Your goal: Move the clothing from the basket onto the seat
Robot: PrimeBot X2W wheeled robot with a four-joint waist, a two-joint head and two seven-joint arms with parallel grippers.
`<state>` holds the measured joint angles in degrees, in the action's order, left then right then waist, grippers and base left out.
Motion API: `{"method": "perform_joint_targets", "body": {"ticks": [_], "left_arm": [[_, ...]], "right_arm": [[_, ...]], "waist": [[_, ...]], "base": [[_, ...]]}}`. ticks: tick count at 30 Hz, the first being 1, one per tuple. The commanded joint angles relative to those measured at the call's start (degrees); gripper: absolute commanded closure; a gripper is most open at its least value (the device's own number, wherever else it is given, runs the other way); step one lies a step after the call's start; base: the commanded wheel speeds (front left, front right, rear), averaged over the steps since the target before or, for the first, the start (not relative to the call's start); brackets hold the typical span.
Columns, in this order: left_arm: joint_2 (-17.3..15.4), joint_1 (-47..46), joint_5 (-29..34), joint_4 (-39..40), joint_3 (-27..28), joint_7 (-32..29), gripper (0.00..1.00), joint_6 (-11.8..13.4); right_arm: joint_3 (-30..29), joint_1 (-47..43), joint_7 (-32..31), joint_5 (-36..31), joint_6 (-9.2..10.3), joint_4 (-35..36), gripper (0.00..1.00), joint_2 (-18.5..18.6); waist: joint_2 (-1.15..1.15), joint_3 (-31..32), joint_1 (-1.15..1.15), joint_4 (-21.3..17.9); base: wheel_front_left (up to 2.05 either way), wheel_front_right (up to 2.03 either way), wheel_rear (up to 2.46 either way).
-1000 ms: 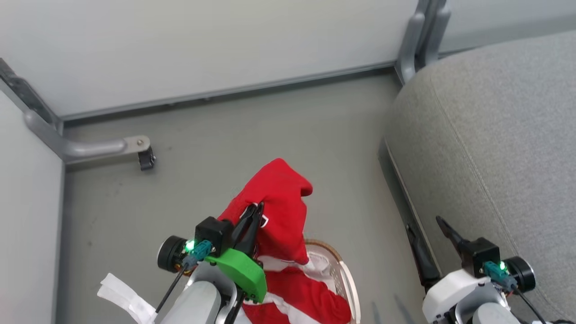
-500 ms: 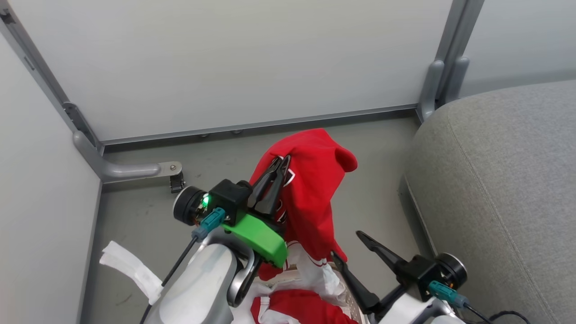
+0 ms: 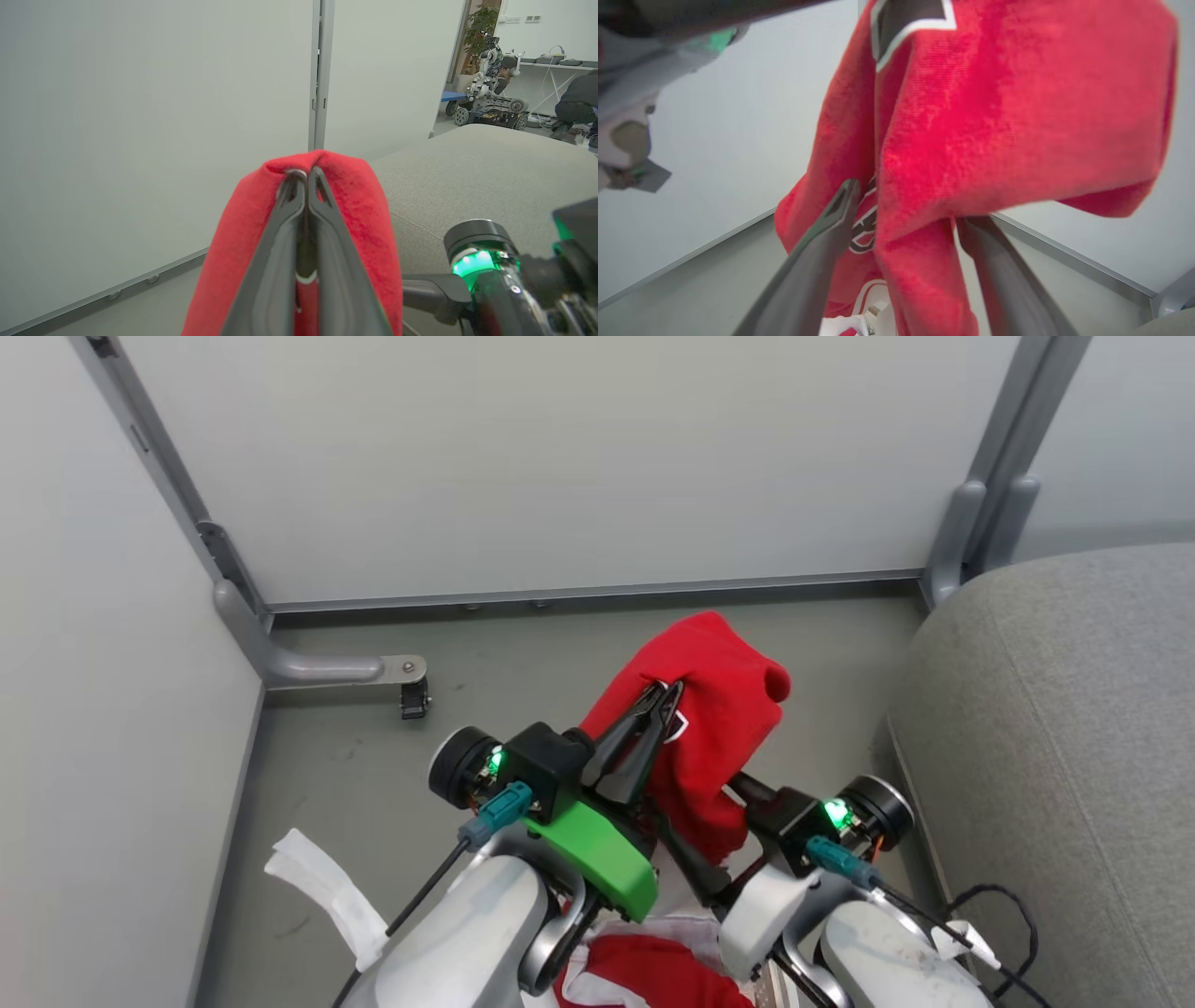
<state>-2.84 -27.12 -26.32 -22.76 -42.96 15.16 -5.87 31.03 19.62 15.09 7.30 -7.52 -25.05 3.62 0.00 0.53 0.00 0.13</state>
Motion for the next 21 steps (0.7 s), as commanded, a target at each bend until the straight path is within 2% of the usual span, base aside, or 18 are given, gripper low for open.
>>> {"method": "perform_joint_targets", "body": {"ticks": [1, 2, 3, 7, 8, 9, 10, 14, 21], "left_arm": [[-0.17, -1.15, -0.92, 0.39, -0.74, -0.01, 1.0, 0.03], [-0.17, -1.09, -1.27, 0.59, -1.26, -0.01, 1.0, 0.12], [-0.16, -0.98, -1.57, 0.72, -1.78, -0.01, 1.0, 0.32], [-0.15, 0.26, -1.9, 0.27, -2.03, -0.01, 1.0, 1.02], [-0.14, 0.81, -1.7, 0.13, -1.71, -0.02, 0.68, 1.23], [-0.14, 1.22, -1.37, 0.02, -1.35, -0.01, 0.48, 1.37], [-0.15, 1.62, -0.99, -0.34, -0.87, -0.02, 0.0, 1.45], [-0.14, 3.42, 0.74, -1.55, 1.08, -0.01, 0.0, 1.52], [-0.17, 7.2, 4.79, -0.22, 5.73, -0.02, 0.0, 0.34]], "right_arm": [[-0.83, 1.16, 0.12, -0.29, 0.06, -1.29, 0.47, -0.15], [-1.18, 1.57, 0.12, -0.19, 0.06, -2.1, 0.68, -0.29], [-1.49, 1.95, 0.12, 0.1, 0.06, -2.71, 1.0, -0.48], [-1.28, 1.12, 0.12, 3.12, 0.06, -2.16, 1.0, -0.62], [-1.48, 0.47, 0.12, 3.53, 0.06, -1.83, 1.0, -0.54], [-1.76, 0.08, 0.12, 3.84, 0.06, -1.59, 1.0, -0.5], [-2.31, -0.42, 0.12, 3.93, 0.06, -1.17, 1.0, -0.45], [-4.38, -2.65, 0.12, 3.33, 0.06, 0.36, 1.0, -0.59], [-7.25, -5.85, 0.12, 3.09, 0.06, 3.29, 1.0, 0.46]], "waist": [[0.0, 0.09, 0.0, 1.87], [0.0, 0.1, 0.0, 2.38], [0.0, 0.12, 0.0, 2.79], [0.0, -0.02, 0.0, 2.6], [0.0, -0.09, 0.0, 1.98], [0.0, -0.14, 0.0, 1.27], [0.0, -0.26, 0.0, 0.22], [0.0, -0.83, 0.0, -5.14], [0.0, -2.78, 0.0, -17.58]], "base": [[0.0, 0.0, 0.0], [0.0, 0.0, 0.0], [0.0, 0.0, 0.0], [0.0, 0.0, 0.0], [0.0, 0.0, 0.0], [0.0, 0.0, 0.0], [0.0, 0.0, 0.0], [0.0, 0.0, 0.0], [0.0, 0.0, 0.0]]}}
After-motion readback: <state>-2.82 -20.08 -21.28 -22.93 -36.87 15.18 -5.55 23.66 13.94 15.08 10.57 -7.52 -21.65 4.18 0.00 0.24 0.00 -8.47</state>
